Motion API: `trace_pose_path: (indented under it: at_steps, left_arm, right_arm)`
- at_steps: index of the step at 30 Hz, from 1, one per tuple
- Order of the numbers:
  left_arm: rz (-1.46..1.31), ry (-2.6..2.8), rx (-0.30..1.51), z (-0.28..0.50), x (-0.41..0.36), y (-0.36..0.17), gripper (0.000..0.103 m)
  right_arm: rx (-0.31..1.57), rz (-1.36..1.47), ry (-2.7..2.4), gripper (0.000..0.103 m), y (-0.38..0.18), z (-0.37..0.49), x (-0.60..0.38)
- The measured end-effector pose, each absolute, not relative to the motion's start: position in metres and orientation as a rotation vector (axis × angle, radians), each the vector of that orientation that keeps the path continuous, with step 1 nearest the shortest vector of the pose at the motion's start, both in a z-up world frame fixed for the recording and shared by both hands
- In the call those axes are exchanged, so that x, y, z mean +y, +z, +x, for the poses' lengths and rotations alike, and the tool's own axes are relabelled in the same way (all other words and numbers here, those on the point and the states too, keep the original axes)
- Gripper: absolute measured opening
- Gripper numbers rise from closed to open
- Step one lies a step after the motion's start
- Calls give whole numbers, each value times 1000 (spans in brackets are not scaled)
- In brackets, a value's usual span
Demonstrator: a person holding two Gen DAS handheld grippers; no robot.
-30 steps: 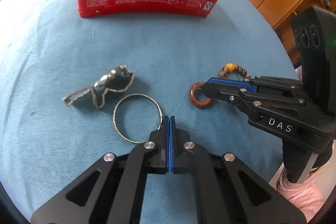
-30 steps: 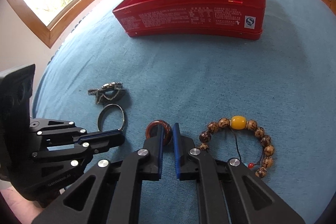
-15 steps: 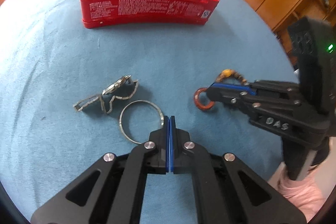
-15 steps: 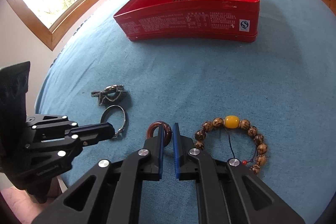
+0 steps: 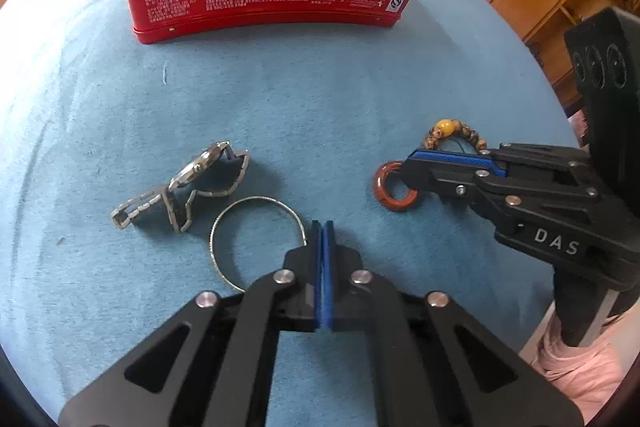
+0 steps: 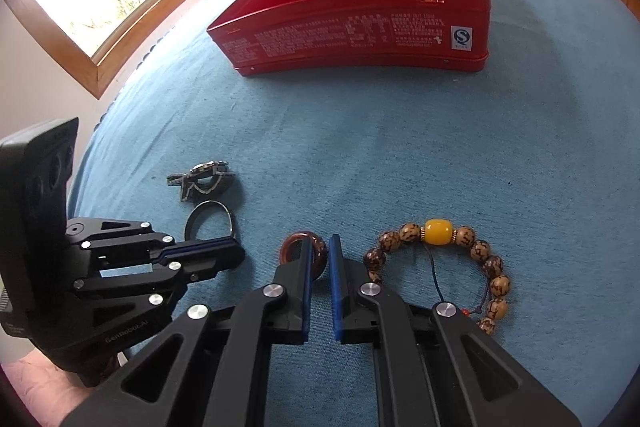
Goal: Organize jewelry
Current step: 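Carry both rings over the red box with both tools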
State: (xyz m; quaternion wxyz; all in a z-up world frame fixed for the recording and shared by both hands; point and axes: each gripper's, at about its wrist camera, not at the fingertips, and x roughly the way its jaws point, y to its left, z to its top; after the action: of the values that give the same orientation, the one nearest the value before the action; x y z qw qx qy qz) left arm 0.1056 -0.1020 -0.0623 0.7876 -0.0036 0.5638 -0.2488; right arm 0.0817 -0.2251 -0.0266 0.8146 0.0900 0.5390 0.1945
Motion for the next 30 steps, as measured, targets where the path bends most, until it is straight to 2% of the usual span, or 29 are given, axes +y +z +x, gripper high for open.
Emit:
trace_pose_path:
  at_steps: [15, 16, 17, 19, 30]
  left_arm:
    - [-102, -571, 1171, 97, -77, -34, 0]
    - [-93, -561, 1185, 98, -76, -36, 6]
    - [-95, -558, 1196, 105, -77, -37, 20]
    - [-97, -528, 1190, 107, -73, -38, 35]
    - [45, -503, 1240, 104, -92, -55, 35]
  right_arm:
    - [1143, 225, 434, 8, -21, 82, -230]
    - [1145, 226, 435, 8, -21, 82, -229]
    - [1146, 226, 436, 8, -22, 83, -229]
    - [1146, 227, 437, 7, -22, 83, -229]
    - [1151, 232, 440, 7, -24, 84, -230]
